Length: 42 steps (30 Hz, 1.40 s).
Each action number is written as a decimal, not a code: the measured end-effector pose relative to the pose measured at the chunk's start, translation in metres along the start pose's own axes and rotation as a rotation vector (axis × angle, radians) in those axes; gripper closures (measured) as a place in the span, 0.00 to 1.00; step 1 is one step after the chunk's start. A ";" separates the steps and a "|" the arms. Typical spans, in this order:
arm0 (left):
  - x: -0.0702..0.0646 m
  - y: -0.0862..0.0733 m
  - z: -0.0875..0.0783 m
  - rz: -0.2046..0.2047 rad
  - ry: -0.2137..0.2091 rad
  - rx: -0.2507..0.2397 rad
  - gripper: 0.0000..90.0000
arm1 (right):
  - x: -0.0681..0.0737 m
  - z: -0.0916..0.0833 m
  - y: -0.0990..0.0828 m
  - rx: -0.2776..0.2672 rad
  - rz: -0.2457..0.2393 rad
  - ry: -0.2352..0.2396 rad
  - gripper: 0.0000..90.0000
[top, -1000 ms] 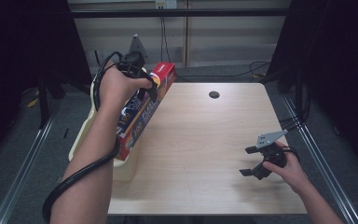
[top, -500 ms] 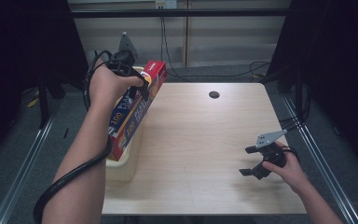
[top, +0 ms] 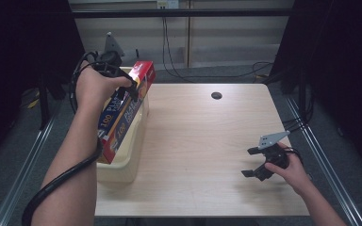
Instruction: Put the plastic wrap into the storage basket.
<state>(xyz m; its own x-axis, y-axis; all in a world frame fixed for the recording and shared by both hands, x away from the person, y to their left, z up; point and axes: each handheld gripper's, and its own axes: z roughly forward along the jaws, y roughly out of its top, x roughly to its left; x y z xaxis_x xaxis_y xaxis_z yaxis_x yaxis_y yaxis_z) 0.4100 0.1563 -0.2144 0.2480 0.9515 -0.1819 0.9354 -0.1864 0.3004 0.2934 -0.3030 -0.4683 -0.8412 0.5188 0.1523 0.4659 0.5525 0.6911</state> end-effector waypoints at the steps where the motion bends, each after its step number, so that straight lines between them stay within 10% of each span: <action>1: 0.002 -0.001 -0.001 -0.008 0.002 -0.001 0.46 | 0.000 0.000 0.000 0.001 0.000 -0.003 0.03; 42: 0.042 -0.018 0.004 -0.112 0.056 0.002 0.46 | 0.001 0.001 0.001 0.002 -0.008 -0.002 0.04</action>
<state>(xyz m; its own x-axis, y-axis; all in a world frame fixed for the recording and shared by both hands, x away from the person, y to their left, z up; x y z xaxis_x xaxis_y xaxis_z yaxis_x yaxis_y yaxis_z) 0.4048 0.1990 -0.2311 0.1275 0.9786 -0.1616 0.9569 -0.0785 0.2796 0.2932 -0.3017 -0.4682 -0.8443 0.5157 0.1458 0.4601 0.5580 0.6906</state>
